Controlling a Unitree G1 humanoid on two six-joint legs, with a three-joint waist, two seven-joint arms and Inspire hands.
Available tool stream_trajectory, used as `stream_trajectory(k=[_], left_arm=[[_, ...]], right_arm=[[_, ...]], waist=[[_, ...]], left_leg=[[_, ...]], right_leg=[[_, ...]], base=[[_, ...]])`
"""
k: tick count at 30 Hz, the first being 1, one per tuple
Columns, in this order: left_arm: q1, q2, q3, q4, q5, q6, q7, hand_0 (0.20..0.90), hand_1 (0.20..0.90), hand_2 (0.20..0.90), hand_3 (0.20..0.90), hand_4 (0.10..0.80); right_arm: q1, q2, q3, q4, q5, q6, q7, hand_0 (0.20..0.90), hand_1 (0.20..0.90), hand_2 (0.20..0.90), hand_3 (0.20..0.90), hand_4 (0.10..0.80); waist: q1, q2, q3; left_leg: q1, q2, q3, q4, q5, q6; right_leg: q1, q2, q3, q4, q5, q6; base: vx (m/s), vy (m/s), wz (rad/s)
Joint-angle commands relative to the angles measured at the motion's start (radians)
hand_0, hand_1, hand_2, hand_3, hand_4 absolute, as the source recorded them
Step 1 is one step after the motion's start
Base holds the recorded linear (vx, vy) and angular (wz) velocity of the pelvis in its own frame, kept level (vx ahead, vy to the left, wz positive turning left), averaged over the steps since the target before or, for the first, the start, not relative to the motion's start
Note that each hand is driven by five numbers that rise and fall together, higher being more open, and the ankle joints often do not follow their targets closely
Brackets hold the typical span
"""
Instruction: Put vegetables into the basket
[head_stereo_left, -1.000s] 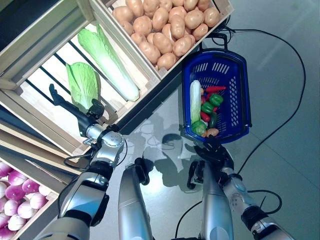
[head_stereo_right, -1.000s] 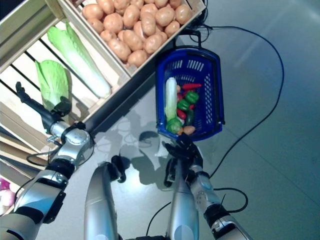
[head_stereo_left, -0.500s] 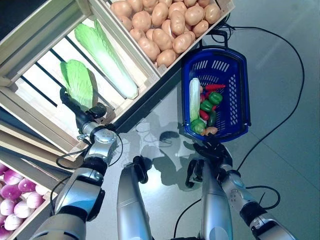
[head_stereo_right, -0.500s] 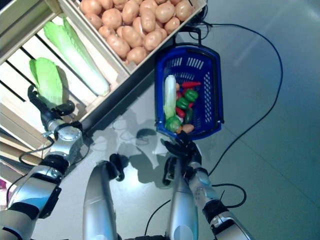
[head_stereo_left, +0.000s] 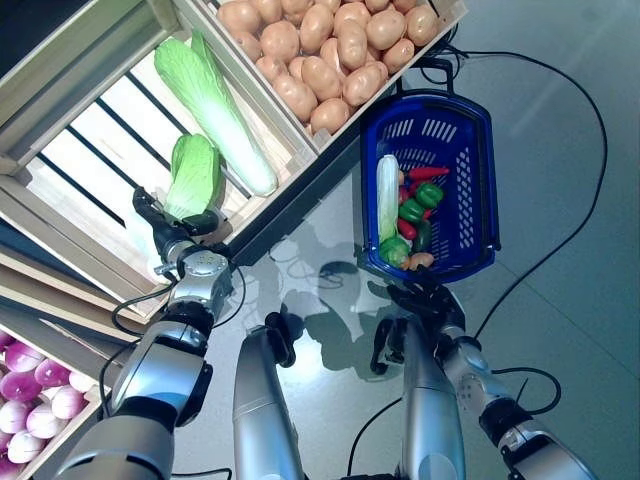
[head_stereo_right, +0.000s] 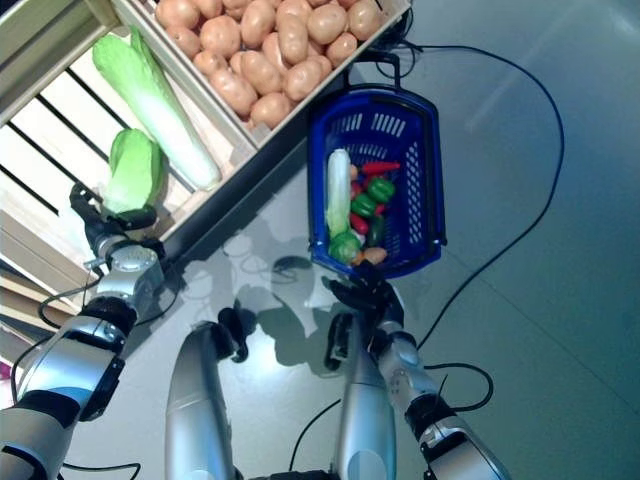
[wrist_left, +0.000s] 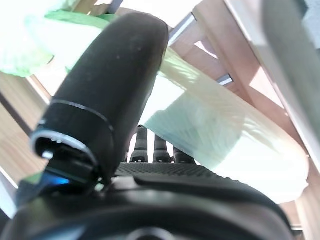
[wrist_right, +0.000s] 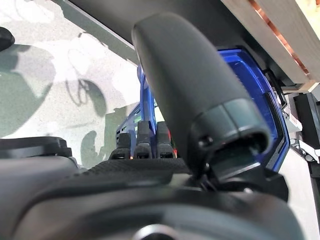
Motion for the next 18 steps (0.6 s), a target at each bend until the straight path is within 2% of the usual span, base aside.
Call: stream_trajectory(k=[1,5,9,10,11,12,13,18], left_arm=[[0.01,0.002,-0.016,0.053,-0.102,0.077,-0.077,0.9,0.9,0.9,0.9,0.8],[-0.002,0.007,-0.034,0.075,-0.126,0.115,-0.144,0.9,0.9,0.9,0.9,0.8],[0.001,0.01,-0.041,0.067,-0.173,0.085,-0.258,0.9,0.9,0.9,0.9,0.8],[0.004,0.012,-0.04,0.061,-0.185,0.077,-0.285,0.709,0.709,0.709,0.709,0.673],[0.007,0.015,-0.038,0.056,-0.195,0.072,-0.308,0.552,0.552,0.552,0.552,0.568],[0.008,0.017,-0.037,0.053,-0.201,0.069,-0.317,0.552,0.552,0.552,0.552,0.568],[0.009,0.02,-0.035,0.045,-0.211,0.062,-0.334,0.3,0.3,0.3,0.3,0.4],[0.046,0.036,-0.028,-0.015,-0.215,0.07,-0.378,0.3,0.3,0.3,0.3,0.4]], right_arm=[[-0.061,-0.005,-0.012,-0.058,0.029,-0.05,-0.03,0.9,0.9,0.9,0.9,0.8],[-0.082,-0.011,-0.014,-0.057,0.034,-0.046,-0.034,0.9,0.9,0.9,0.9,0.8],[-0.086,-0.023,-0.016,-0.068,0.041,-0.05,-0.033,0.9,0.9,0.9,0.9,0.8],[-0.084,-0.023,-0.018,-0.07,0.04,-0.051,-0.031,0.9,0.9,0.9,0.9,0.8],[-0.083,-0.025,-0.017,-0.076,0.039,-0.049,-0.034,0.9,0.9,0.9,0.9,0.8],[-0.083,-0.026,-0.017,-0.078,0.039,-0.049,-0.035,0.9,0.9,0.9,0.9,0.8],[-0.082,-0.029,-0.018,-0.081,0.039,-0.049,-0.034,0.9,0.9,0.9,0.9,0.8],[-0.046,-0.039,-0.022,-0.126,0.027,-0.049,-0.031,0.9,0.9,0.9,0.9,0.8]], waist=[[-0.013,0.011,-0.014],[-0.014,0.013,-0.009],[-0.017,0.015,-0.002],[-0.017,0.016,-0.002],[-0.018,0.016,-0.002],[-0.018,0.017,-0.002],[-0.019,0.018,-0.001],[-0.022,0.023,-0.006]], left_leg=[[0.042,-0.003,0.003,0.03,-0.137,0.013],[0.04,-0.002,0.005,0.03,-0.135,0.015],[0.043,0.001,0.008,0.031,-0.136,0.019],[0.046,0.002,0.009,0.03,-0.137,0.02],[0.048,0.003,0.01,0.031,-0.138,0.021],[0.049,0.004,0.011,0.031,-0.138,0.021],[0.05,0.004,0.012,0.032,-0.139,0.021],[0.078,0.01,0.022,0.015,-0.137,0.026]], right_leg=[[-0.003,-0.012,0.07,-0.13,0.142,0.023],[-0.005,-0.012,0.07,-0.131,0.144,0.023],[-0.004,-0.013,0.069,-0.128,0.144,0.022],[-0.002,-0.013,0.069,-0.129,0.143,0.022],[0.0,-0.013,0.069,-0.129,0.142,0.021],[0.001,-0.013,0.069,-0.129,0.142,0.021],[0.002,-0.013,0.069,-0.128,0.141,0.02],[0.03,-0.011,0.068,-0.142,0.138,0.016]], base=[[0.0,0.0,0.0],[0.0,0.0,0.0],[0.0,0.0,0.0],[0.0,0.0,0.0],[0.0,0.0,0.0],[0.0,0.0,0.0],[0.0,0.0,0.0],[0.0,0.0,0.0]])
